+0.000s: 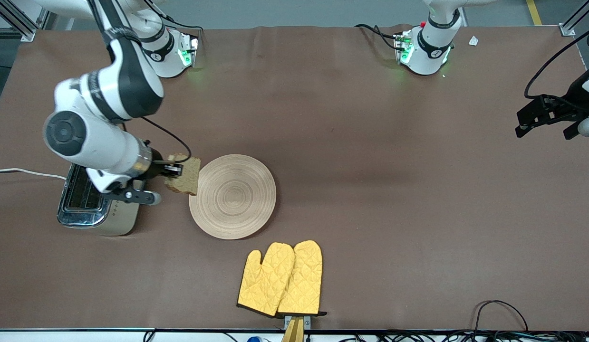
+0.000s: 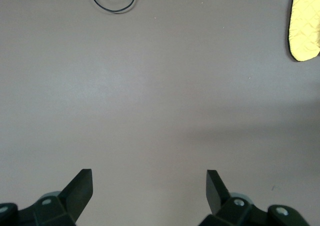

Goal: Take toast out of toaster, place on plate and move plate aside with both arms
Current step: 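Carry the bread over the wooden plate and lower it down, then release the bread and withdraw the right gripper while the left gripper reaches the plate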

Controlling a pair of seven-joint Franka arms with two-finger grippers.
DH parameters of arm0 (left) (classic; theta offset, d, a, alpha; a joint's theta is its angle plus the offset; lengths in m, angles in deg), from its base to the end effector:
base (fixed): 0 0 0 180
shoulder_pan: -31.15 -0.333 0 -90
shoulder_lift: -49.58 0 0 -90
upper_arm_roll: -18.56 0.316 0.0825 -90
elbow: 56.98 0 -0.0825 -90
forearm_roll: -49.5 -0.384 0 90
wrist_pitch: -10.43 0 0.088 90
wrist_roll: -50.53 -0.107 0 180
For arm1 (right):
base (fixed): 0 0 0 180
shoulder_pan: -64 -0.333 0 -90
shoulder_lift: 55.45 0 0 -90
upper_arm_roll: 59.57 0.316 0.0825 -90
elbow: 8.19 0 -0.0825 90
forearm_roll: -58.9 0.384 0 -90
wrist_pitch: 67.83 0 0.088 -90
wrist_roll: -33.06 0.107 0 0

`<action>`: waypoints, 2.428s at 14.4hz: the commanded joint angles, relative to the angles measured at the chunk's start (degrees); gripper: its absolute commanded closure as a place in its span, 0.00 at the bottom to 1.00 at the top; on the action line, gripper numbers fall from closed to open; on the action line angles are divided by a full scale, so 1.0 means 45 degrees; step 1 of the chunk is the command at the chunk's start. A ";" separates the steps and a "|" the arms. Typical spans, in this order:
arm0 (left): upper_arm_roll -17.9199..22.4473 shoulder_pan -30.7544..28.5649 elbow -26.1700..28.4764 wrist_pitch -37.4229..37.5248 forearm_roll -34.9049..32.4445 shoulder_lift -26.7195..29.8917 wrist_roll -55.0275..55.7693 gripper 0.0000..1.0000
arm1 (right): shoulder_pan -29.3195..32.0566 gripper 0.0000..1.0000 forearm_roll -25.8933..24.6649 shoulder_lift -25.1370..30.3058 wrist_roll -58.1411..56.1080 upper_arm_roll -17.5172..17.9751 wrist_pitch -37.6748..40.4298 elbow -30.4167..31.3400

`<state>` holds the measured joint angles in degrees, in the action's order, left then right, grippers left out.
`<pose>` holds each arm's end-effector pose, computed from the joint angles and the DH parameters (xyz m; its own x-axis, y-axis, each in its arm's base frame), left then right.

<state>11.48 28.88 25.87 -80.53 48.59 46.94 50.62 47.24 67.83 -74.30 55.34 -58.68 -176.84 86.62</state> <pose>0.5693 -0.0443 0.6594 0.9921 -0.0815 0.0957 -0.0809 -0.9967 -0.0100 0.6109 0.2052 0.4140 0.9824 -0.1296 -0.1343 -0.1441 -0.9841 -0.1040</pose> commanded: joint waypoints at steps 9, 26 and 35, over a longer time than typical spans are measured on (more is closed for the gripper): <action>-0.0029 -0.0180 0.0515 0.0506 -0.0169 -0.0157 -0.0314 0.00 | -0.1159 1.00 0.3485 -0.1613 -0.1530 -0.0062 -0.6439 0.2601; -0.0204 0.1495 0.0788 -0.2356 0.9667 -0.6166 -0.0002 0.00 | 0.2434 0.00 -0.0861 -0.0033 -0.2510 -0.0413 0.1211 -0.0983; -0.0204 0.6457 -0.0304 -0.8670 1.5218 -1.0175 -0.0314 0.00 | 0.3881 0.00 -0.2589 0.4243 -0.5142 -0.0394 0.3247 -0.0973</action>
<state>10.12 55.07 27.72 -116.98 114.03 3.40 49.18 63.47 57.42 -59.58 35.24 -61.39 -162.23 78.05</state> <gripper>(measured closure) 0.000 0.000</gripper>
